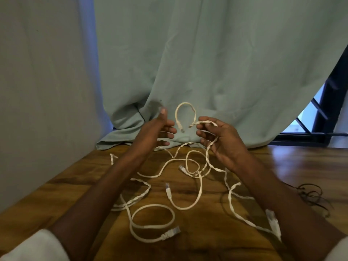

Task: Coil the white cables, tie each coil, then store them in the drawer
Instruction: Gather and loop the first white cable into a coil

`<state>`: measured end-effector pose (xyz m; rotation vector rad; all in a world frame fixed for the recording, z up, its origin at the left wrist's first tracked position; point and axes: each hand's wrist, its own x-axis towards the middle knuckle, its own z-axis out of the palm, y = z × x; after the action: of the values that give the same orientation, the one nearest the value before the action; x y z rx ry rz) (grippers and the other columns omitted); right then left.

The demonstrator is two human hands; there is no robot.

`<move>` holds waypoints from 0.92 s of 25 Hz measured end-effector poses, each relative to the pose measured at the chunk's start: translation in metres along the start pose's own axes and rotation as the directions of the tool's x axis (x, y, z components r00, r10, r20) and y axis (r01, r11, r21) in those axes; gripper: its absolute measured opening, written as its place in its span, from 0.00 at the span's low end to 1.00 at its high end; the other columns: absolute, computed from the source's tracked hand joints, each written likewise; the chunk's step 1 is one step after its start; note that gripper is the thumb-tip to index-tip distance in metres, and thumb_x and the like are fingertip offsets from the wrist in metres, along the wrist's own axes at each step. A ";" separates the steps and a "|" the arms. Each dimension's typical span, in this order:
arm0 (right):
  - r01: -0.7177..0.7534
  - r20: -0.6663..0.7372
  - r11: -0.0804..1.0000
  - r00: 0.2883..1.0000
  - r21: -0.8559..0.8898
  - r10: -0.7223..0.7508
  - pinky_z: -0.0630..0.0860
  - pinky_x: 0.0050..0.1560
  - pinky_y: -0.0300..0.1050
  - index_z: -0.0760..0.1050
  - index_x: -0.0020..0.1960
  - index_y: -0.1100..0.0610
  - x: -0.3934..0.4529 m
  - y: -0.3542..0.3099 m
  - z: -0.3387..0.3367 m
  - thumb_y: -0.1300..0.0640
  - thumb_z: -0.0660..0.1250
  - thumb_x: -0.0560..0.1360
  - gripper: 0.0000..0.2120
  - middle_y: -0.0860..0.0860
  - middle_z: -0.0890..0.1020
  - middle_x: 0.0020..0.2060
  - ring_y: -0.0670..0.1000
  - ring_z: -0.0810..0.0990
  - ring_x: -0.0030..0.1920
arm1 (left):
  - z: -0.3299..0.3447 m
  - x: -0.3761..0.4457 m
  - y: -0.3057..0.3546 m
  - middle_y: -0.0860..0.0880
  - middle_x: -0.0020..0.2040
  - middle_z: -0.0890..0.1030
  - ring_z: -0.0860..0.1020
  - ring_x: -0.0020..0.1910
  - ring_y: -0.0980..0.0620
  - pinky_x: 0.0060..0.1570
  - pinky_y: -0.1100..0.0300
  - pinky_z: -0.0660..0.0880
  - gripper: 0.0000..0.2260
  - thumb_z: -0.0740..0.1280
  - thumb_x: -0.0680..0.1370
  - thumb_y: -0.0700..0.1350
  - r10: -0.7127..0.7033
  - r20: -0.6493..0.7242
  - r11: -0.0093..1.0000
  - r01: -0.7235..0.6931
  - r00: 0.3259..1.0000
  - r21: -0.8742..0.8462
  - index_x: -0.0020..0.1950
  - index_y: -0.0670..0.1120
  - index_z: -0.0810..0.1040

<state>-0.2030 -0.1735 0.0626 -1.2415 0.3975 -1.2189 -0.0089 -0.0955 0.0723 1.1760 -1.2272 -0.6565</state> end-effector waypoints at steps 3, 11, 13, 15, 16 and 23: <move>0.102 0.035 0.967 0.995 -0.235 -0.097 0.70 0.31 0.40 0.83 0.59 0.59 -0.003 0.002 0.002 0.66 0.65 0.81 0.11 0.53 0.88 0.48 0.49 0.79 0.39 | 0.016 0.017 0.007 0.49 0.47 0.85 0.83 0.48 0.50 0.50 0.52 0.81 0.22 0.67 0.79 0.64 0.098 -0.027 0.966 -0.089 0.995 0.244 0.55 0.45 0.82; 0.211 0.121 0.888 0.977 -0.409 -0.176 0.64 0.28 0.39 0.85 0.56 0.58 -0.010 0.001 0.003 0.58 0.72 0.79 0.08 0.57 0.88 0.48 0.48 0.72 0.32 | 0.006 0.042 -0.026 0.42 0.37 0.82 0.82 0.38 0.47 0.44 0.53 0.80 0.18 0.61 0.87 0.50 0.041 -0.025 0.999 -0.040 0.999 0.006 0.45 0.41 0.81; 0.247 0.084 0.823 0.968 -0.512 -0.238 0.70 0.31 0.35 0.86 0.54 0.59 -0.008 0.006 0.001 0.59 0.72 0.79 0.06 0.57 0.88 0.43 0.43 0.77 0.30 | -0.005 0.037 -0.030 0.46 0.31 0.75 0.77 0.32 0.49 0.37 0.55 0.78 0.17 0.60 0.87 0.50 0.010 0.107 0.955 0.022 0.994 -0.295 0.44 0.43 0.78; 0.274 0.102 0.706 0.955 -0.653 -0.277 0.78 0.44 0.37 0.87 0.53 0.57 -0.008 0.012 -0.001 0.60 0.71 0.80 0.06 0.52 0.88 0.39 0.43 0.85 0.38 | -0.014 0.035 -0.024 0.49 0.30 0.71 0.73 0.29 0.52 0.35 0.58 0.75 0.15 0.60 0.86 0.51 0.041 0.192 0.858 0.064 0.980 -0.510 0.46 0.44 0.77; 0.281 0.137 0.632 0.954 -0.722 -0.267 0.79 0.50 0.40 0.86 0.54 0.54 -0.008 0.017 -0.001 0.60 0.70 0.81 0.07 0.49 0.88 0.38 0.43 0.86 0.42 | -0.016 0.035 -0.020 0.50 0.31 0.73 0.75 0.31 0.52 0.37 0.58 0.77 0.16 0.59 0.86 0.51 0.073 0.203 0.817 0.058 0.977 -0.574 0.46 0.44 0.79; 0.376 0.344 0.351 0.927 -0.858 -0.151 0.76 0.43 0.35 0.87 0.53 0.51 -0.013 0.025 0.012 0.59 0.71 0.80 0.07 0.38 0.84 0.36 0.40 0.83 0.41 | -0.024 0.040 -0.024 0.37 0.68 0.80 0.78 0.70 0.40 0.71 0.46 0.74 0.19 0.54 0.88 0.52 0.195 0.174 0.613 0.018 0.965 -0.790 0.57 0.41 0.80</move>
<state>-0.1864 -0.1601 0.0409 -2.4944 0.8046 -1.1063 0.0288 -0.1311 0.0669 0.2760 -0.9940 -1.1452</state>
